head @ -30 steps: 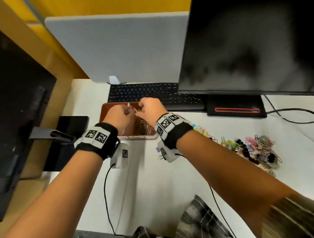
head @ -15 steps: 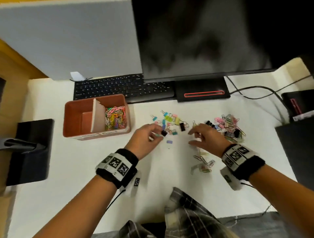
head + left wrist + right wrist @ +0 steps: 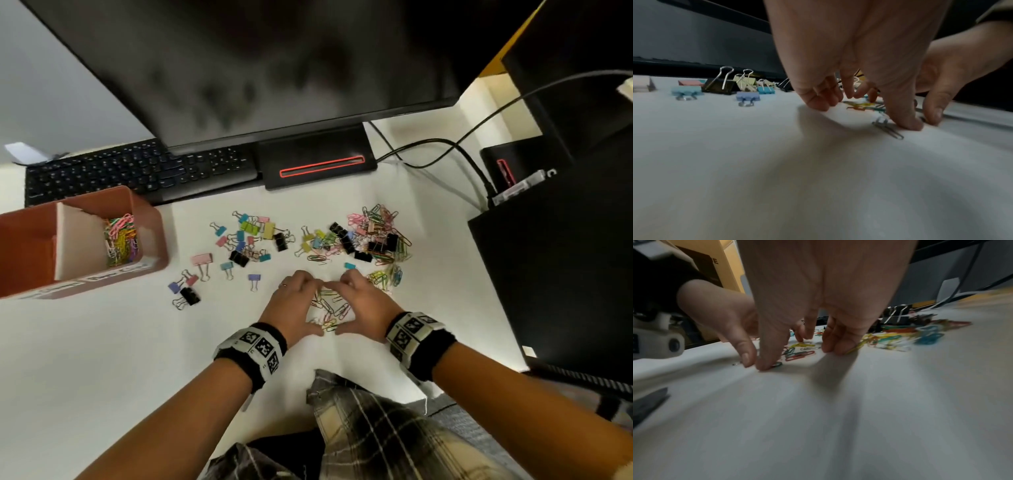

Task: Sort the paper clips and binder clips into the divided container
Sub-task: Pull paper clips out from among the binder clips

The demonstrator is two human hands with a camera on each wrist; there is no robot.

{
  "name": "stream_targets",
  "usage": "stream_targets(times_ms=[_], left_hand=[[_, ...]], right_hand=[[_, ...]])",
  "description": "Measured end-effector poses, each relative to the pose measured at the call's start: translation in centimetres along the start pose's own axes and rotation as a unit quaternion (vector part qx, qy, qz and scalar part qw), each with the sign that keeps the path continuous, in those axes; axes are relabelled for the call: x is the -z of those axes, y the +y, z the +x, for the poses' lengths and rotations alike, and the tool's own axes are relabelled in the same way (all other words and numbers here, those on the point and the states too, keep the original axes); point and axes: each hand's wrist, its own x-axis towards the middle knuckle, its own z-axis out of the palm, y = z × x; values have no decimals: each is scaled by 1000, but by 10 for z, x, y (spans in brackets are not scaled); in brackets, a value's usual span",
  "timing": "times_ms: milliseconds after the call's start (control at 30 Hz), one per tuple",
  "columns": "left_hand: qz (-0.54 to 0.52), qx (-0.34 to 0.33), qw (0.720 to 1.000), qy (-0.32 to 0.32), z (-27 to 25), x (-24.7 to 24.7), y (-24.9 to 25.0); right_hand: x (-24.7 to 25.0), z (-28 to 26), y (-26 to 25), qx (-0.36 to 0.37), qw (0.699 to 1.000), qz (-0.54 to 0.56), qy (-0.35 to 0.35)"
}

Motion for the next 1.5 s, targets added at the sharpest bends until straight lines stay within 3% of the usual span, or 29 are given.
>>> stream_targets(times_ms=[167,300,533,767,1000,1100,1233,1500], left_hand=[[-71,-3,995,63,6,2,-13],[-64,-9,993,102,8,4,-17],[-30,2,996,79,16,12,-13],[6,25,999,28,25,16,-11],[54,11,998,6,26,20,-12],[9,9,999,37,26,25,-7],[-71,32,992,102,35,30,3],[-1,32,993,112,58,29,3]], right_hand=[[2,17,-4,21,996,39,71],[12,28,-4,17,998,32,51],[19,41,-5,-8,1000,-7,-6],[14,44,-5,1,998,-56,-10],[27,31,6,14,1000,1,5],[33,16,16,29,998,40,31],[22,0,17,40,998,57,8],[10,14,4,22,999,26,30]])
